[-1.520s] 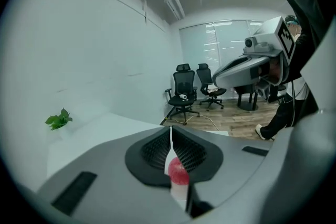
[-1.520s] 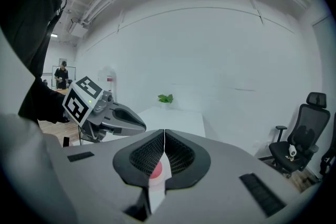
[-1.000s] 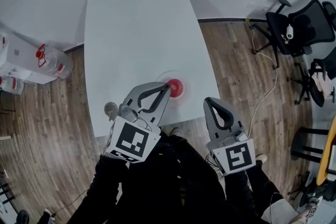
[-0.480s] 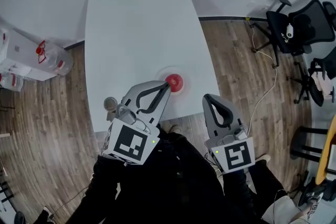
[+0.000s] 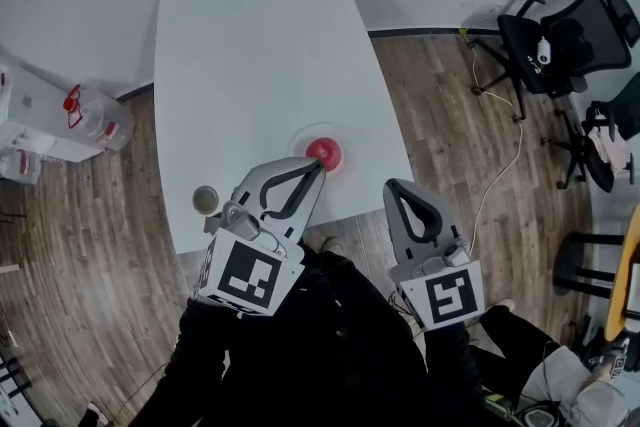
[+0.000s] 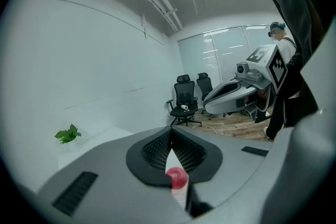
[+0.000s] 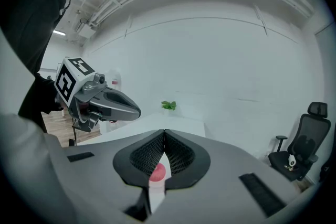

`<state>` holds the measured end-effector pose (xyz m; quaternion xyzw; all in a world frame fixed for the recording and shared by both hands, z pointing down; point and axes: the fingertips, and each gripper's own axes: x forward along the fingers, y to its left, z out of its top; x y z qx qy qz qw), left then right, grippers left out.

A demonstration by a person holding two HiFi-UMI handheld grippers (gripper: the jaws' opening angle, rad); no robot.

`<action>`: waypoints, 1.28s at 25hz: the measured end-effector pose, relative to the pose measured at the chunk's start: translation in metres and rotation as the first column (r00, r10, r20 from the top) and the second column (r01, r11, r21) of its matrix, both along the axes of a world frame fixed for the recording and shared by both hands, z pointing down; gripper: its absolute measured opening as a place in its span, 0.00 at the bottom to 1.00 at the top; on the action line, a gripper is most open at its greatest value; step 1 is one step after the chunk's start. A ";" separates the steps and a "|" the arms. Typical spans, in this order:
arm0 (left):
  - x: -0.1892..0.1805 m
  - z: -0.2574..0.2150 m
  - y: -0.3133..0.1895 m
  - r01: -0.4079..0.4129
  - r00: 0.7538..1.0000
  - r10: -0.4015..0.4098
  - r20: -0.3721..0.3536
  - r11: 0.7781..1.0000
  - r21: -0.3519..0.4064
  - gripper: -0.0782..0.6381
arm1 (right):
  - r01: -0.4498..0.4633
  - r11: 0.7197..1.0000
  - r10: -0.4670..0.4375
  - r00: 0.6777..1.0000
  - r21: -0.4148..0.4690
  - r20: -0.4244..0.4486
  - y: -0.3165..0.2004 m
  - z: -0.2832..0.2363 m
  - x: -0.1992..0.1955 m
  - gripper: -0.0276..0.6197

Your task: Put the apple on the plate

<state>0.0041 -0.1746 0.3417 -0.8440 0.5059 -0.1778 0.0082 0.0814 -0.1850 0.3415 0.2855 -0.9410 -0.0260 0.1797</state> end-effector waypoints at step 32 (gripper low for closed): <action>0.008 0.011 0.009 -0.020 1.000 0.019 -0.013 1.000 -0.019 0.13 | 0.008 1.000 -0.008 1.000 0.008 -0.012 0.011 0.005 0.002 0.10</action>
